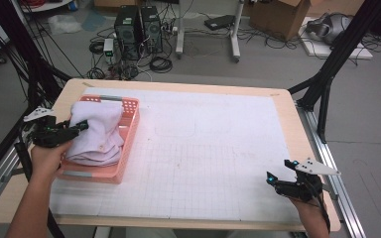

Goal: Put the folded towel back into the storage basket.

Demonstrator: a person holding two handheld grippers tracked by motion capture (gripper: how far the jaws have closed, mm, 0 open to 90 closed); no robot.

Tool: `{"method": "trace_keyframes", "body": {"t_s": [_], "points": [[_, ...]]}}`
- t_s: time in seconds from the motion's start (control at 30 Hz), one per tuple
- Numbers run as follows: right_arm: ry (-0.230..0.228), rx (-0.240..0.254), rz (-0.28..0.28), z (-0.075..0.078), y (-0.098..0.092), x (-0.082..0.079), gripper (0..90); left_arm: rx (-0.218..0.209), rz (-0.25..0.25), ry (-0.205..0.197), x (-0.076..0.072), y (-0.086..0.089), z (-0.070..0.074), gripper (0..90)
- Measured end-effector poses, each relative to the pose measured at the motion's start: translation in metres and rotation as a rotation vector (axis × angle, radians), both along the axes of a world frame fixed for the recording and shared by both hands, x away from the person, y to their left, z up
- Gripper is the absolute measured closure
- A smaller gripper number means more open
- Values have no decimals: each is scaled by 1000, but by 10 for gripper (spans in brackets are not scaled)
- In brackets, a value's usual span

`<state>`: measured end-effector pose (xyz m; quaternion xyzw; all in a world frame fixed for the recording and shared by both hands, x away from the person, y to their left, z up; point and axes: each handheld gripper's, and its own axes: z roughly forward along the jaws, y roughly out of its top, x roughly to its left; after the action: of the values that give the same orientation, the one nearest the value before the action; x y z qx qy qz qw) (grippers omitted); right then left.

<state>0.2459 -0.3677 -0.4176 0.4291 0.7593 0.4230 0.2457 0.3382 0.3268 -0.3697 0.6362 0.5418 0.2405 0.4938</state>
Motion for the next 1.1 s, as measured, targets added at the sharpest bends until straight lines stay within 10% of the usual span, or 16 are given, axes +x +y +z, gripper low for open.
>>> {"method": "trace_keyframes", "body": {"t_s": [0.17, 0.3, 0.6, 1.1], "points": [[6, 1, 4, 0, 2, 0, 176, -18, 94, -117, -10, 8, 10, 399], [9, -5, 4, 0, 2, 0, 176, -8, 72, -155, -15, 5, 16, 392], [8, -9, 6, 0, 3, 0, 176, 88, 21, -41, -12, -14, 6, 244], [9, -10, 7, -1, 4, 1, 176, 203, -88, 101, -2, -38, 2, 401]]}}
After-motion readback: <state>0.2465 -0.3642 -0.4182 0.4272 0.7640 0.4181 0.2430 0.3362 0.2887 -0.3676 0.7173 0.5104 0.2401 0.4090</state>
